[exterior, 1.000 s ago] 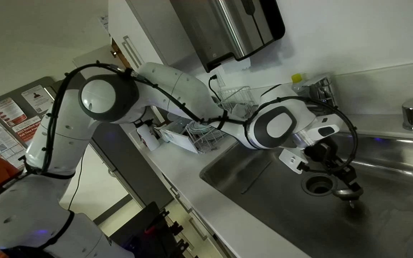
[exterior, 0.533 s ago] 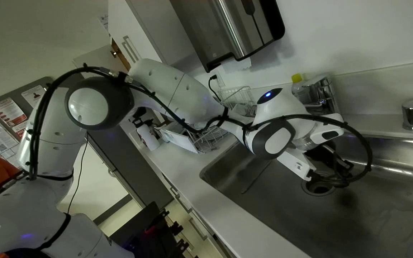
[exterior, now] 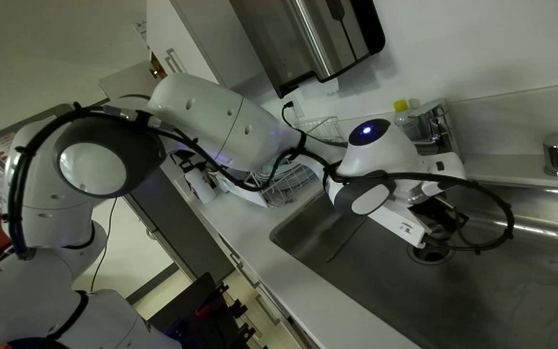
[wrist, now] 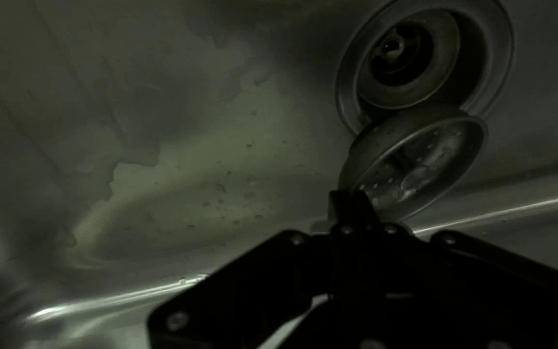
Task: Close the tap and put the stopper on the opening
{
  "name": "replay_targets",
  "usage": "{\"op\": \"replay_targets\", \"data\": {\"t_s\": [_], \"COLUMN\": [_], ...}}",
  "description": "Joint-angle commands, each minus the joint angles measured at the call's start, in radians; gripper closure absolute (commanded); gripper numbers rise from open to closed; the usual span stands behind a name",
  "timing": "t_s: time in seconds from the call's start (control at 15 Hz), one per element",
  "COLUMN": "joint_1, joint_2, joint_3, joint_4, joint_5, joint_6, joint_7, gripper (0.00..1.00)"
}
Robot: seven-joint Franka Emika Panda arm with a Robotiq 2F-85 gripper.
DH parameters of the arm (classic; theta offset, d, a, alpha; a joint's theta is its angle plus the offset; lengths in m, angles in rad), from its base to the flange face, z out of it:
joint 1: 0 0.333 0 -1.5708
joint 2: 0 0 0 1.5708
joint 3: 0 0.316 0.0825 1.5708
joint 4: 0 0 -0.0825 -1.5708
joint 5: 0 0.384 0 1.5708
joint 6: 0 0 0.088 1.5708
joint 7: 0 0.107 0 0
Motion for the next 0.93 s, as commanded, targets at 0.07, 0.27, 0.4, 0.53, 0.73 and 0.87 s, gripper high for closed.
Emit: {"op": "replay_targets", "data": {"t_s": [0.07, 0.27, 0.4, 0.53, 0.73, 0.87], "joint_1": [0.011, 0.016, -0.003, -0.025, -0.074, -0.117], "joint_2": [0.002, 0.004, 0.002, 0.003, 0.017, 0.04], "joint_3": [-0.013, -0.012, 0.012, 0.036, 0.092, 0.143], "joint_4": [0.001, 0.001, -0.008, -0.015, -0.018, -0.011], "joint_5": [0.019, 0.019, 0.018, 0.015, 0.013, 0.014], "joint_6": [-0.001, -0.001, 0.0, -0.004, 0.004, 0.007], "joint_7": [-0.011, -0.011, -0.037, -0.067, -0.14, -0.192], "gripper": [0.97, 0.99, 0.99, 0.99, 0.99, 0.99]}}
